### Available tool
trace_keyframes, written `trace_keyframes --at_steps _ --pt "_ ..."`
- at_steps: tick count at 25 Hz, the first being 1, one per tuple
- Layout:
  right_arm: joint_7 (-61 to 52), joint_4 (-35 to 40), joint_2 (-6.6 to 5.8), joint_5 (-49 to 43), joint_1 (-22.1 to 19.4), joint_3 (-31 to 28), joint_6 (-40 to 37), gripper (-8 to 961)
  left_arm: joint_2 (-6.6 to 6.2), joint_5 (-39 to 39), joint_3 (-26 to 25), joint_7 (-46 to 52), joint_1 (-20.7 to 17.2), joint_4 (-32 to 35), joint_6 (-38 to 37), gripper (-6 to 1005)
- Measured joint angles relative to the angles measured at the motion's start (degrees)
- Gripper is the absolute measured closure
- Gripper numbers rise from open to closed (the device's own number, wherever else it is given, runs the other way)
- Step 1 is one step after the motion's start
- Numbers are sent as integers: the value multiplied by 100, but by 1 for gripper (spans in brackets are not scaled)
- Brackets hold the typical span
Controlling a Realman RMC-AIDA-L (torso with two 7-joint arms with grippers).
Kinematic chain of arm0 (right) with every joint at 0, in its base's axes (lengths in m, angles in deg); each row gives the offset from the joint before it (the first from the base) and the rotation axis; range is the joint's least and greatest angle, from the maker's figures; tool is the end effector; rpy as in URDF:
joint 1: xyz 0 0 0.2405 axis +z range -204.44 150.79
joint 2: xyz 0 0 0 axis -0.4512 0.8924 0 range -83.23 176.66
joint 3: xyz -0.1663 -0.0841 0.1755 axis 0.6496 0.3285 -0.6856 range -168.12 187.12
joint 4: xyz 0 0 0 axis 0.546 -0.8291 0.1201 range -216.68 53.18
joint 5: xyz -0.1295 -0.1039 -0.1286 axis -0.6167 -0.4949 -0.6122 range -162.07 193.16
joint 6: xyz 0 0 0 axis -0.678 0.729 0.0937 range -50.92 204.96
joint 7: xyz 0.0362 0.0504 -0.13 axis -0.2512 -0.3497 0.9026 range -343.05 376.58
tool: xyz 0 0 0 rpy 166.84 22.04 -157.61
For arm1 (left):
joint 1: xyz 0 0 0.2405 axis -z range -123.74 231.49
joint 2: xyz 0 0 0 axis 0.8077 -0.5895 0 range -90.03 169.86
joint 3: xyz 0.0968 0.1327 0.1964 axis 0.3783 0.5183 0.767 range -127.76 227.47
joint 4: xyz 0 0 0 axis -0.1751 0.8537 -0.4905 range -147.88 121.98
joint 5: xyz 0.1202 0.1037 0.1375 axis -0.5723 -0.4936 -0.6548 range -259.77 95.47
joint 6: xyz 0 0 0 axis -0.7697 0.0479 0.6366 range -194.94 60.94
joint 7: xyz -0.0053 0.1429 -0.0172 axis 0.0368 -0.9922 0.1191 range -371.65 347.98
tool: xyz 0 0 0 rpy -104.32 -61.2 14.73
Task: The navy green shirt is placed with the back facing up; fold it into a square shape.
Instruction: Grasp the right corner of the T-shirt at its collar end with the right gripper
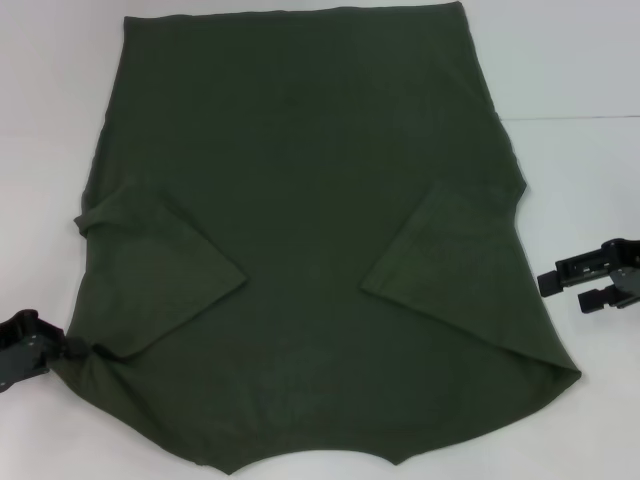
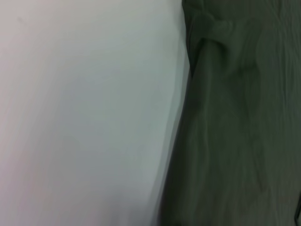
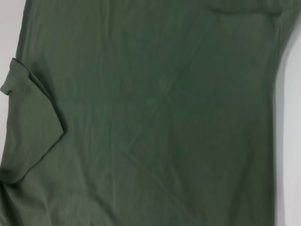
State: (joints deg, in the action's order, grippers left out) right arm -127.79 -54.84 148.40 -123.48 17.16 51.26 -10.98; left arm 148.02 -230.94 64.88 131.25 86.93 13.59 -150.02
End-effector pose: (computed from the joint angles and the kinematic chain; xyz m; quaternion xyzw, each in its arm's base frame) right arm 0.2919 0.3800 0.0786 -0.7466 0.6588 0.0185 0.0908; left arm -0.3648 0.3204 0.0553 -0.6093 -0.7692 -0.1493 0.1218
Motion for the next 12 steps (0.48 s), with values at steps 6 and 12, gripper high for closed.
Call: trace_keyframes --at_steps 6,12 --pt "84 -92 14 -2 -36 23 9 70 11 -3 0 0 0 -7 34 964" --pt "177 -250 26 -2 -81 22 77 70 11 0 0 0 0 -9 74 963"
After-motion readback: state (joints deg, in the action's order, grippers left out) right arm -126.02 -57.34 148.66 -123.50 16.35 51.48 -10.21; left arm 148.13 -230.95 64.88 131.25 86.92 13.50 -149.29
